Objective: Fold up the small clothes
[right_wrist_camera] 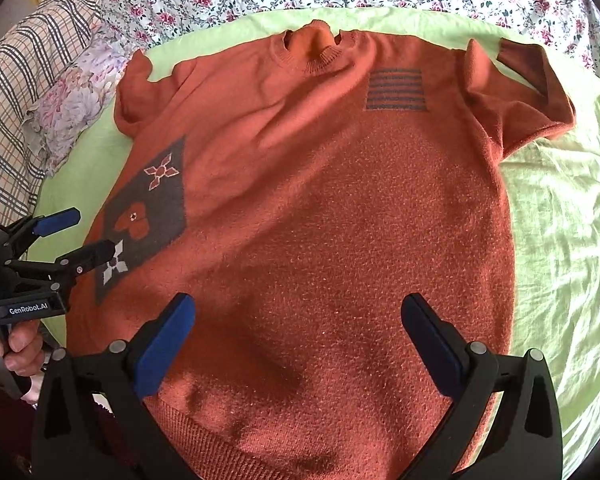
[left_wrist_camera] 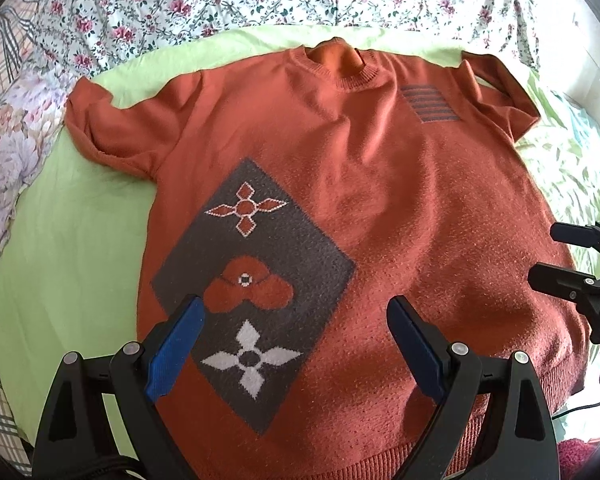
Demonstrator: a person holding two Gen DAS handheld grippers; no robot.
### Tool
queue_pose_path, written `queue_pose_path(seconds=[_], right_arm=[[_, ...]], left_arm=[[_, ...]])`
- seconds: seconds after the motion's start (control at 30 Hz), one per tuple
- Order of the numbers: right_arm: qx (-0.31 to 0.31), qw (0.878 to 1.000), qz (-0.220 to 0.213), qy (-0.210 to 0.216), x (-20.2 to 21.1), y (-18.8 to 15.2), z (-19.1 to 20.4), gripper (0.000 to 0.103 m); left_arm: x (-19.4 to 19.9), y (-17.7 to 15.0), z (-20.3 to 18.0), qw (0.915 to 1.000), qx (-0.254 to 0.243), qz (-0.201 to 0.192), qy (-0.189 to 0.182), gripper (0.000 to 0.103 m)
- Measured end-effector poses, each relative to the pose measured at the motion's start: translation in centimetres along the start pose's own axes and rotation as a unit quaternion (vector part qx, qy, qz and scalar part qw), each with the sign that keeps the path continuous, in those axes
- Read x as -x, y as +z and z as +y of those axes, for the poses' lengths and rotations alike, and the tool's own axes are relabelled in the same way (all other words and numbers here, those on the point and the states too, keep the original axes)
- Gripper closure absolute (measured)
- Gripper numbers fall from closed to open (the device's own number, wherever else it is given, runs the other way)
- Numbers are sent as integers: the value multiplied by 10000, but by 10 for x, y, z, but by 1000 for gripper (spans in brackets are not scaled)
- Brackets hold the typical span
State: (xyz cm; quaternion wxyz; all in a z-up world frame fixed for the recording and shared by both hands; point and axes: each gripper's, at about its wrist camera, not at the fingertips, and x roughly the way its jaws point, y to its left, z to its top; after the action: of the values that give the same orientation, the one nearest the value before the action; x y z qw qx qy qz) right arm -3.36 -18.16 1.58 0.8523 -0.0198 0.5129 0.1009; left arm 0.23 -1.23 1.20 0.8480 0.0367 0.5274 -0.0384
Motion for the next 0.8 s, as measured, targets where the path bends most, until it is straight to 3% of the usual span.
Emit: queue_pose_path(seconds=[0.8], right_arm=[[136, 9994, 207, -253, -6, 3, 1, 1]], left_arm=[[-9, 7, -3, 10000, -7, -49, 22, 10]])
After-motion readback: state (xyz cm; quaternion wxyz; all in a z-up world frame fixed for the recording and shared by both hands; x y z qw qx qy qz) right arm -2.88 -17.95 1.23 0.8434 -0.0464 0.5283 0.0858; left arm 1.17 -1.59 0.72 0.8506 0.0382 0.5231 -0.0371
